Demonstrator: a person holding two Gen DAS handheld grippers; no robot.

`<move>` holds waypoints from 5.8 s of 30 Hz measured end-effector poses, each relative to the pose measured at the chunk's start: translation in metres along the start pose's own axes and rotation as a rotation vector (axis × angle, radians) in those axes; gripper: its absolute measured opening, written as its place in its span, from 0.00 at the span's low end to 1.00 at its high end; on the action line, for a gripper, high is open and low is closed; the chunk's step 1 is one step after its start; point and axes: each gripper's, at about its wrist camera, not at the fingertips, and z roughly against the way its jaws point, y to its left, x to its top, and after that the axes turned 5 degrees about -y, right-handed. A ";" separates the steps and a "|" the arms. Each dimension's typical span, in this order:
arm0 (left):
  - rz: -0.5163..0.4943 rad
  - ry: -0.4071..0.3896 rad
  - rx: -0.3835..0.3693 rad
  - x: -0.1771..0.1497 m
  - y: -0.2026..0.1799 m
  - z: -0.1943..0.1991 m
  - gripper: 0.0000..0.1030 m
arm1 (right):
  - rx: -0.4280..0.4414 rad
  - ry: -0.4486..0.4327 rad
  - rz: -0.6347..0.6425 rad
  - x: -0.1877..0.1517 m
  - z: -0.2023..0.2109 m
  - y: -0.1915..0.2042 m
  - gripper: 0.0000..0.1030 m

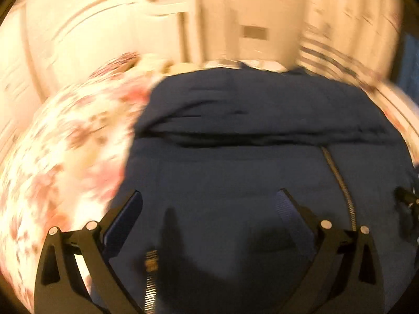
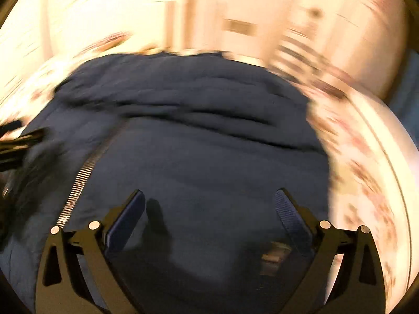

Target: Fold large clothes

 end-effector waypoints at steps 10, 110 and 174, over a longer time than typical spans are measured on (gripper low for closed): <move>0.116 0.120 0.033 -0.017 0.037 -0.009 0.98 | 0.003 0.057 -0.123 -0.023 -0.006 -0.047 0.94; 0.110 0.031 -0.303 -0.164 0.097 0.112 0.70 | 0.482 -0.167 -0.298 -0.197 0.155 -0.076 0.51; 0.251 0.204 -0.599 0.106 0.090 -0.081 0.84 | 0.620 0.024 -0.263 0.074 -0.088 -0.141 0.78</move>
